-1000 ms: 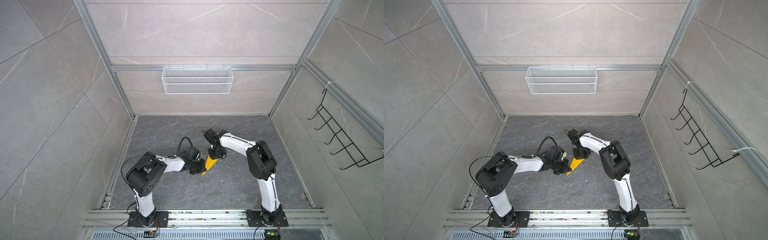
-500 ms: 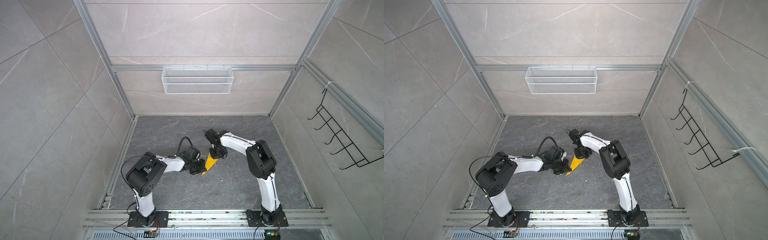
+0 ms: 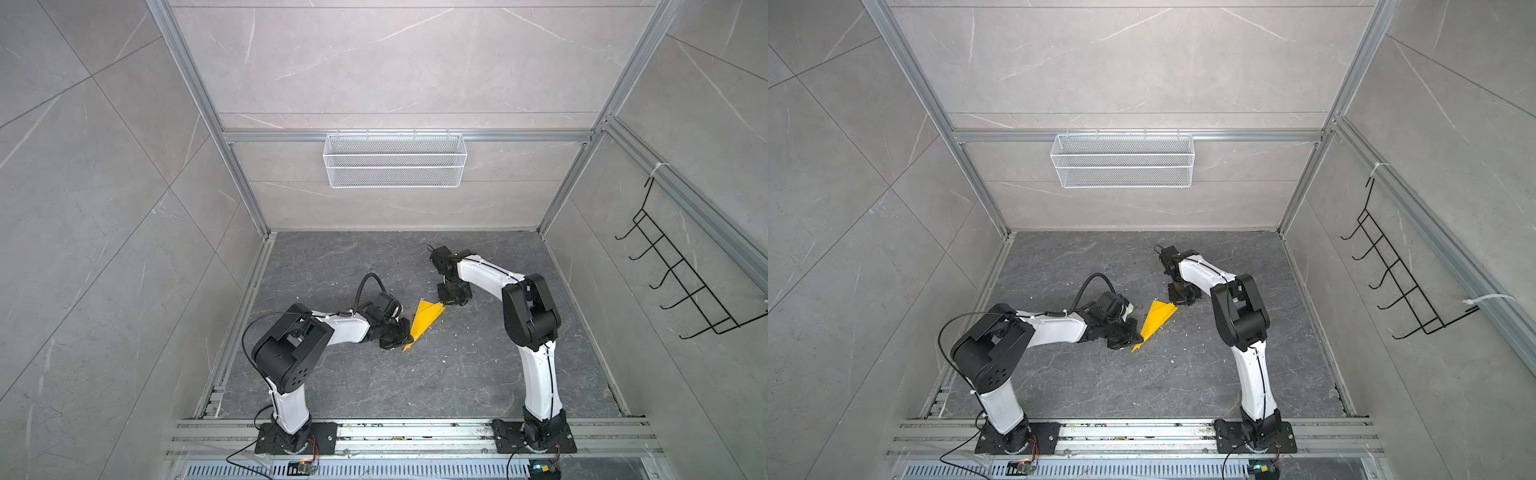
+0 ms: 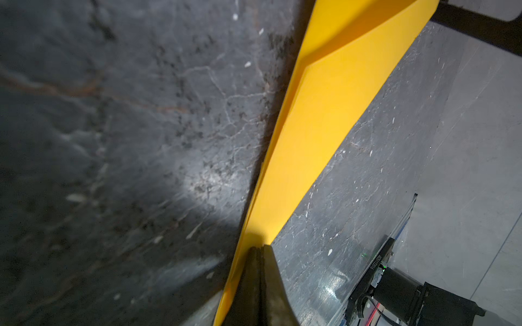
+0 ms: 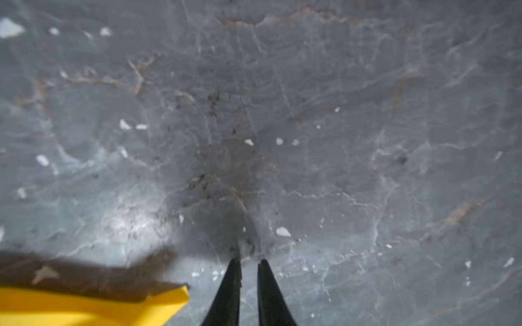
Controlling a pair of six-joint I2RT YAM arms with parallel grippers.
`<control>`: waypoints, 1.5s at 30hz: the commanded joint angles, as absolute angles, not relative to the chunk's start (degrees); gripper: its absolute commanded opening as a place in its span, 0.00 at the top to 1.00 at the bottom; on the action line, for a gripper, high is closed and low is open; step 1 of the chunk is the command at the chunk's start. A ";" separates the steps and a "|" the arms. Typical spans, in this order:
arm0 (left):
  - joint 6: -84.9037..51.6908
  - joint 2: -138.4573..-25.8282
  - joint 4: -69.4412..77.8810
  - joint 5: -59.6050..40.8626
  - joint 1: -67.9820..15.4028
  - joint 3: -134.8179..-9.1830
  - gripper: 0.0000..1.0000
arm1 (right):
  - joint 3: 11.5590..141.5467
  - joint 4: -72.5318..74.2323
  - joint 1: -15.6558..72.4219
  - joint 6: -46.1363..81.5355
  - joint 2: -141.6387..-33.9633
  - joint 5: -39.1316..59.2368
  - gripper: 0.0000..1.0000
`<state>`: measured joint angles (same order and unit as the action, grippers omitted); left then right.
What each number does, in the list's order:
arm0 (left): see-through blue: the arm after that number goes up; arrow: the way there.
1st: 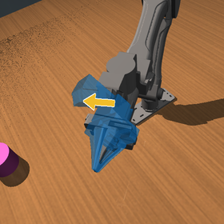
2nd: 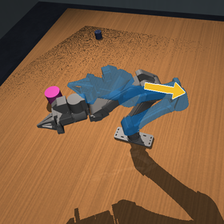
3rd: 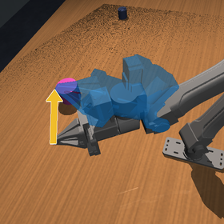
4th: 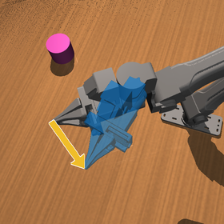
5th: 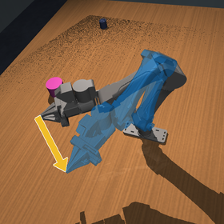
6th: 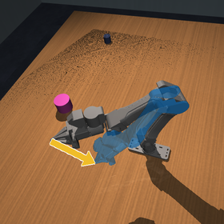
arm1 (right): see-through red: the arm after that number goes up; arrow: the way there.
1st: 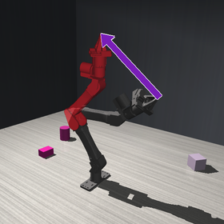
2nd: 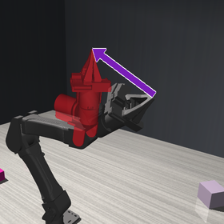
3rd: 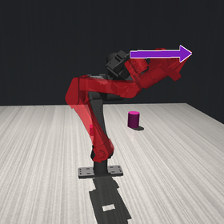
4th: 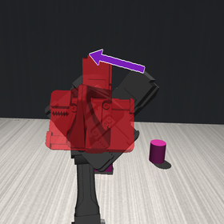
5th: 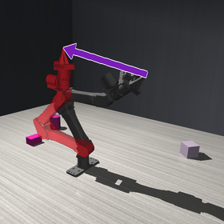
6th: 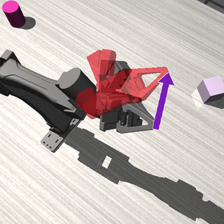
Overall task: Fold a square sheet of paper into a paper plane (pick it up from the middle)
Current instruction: 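Lower the right gripper back onto the yellow flap near the left gripper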
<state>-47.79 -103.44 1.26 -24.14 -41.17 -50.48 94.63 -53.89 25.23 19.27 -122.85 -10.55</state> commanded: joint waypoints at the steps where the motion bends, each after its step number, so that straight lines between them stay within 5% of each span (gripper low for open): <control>1: -46.54 -105.82 -6.22 -20.12 -41.40 -49.73 1.00 | 91.19 -53.75 27.49 17.06 -114.16 -4.16 0.82; 10: -46.60 -105.82 -6.33 -19.70 -41.40 -49.77 1.00 | 83.87 -47.15 34.94 15.66 -111.25 16.04 0.88; 19: -46.88 -105.73 -6.15 -19.76 -41.40 -49.51 1.00 | 84.02 -45.94 35.85 15.83 -116.37 18.32 0.96; 26: -46.93 -105.82 -6.20 -19.62 -41.40 -49.52 1.00 | 84.33 -47.01 36.28 15.15 -119.52 16.03 0.96; 41: -46.83 -105.56 -6.22 -19.54 -41.40 -49.00 1.00 | 84.27 -49.36 32.29 20.06 -119.43 -4.42 0.96; 45: -46.49 -105.61 -6.47 -19.53 -41.40 -49.29 1.00 | 84.57 -48.03 32.31 17.34 -116.36 -0.12 0.95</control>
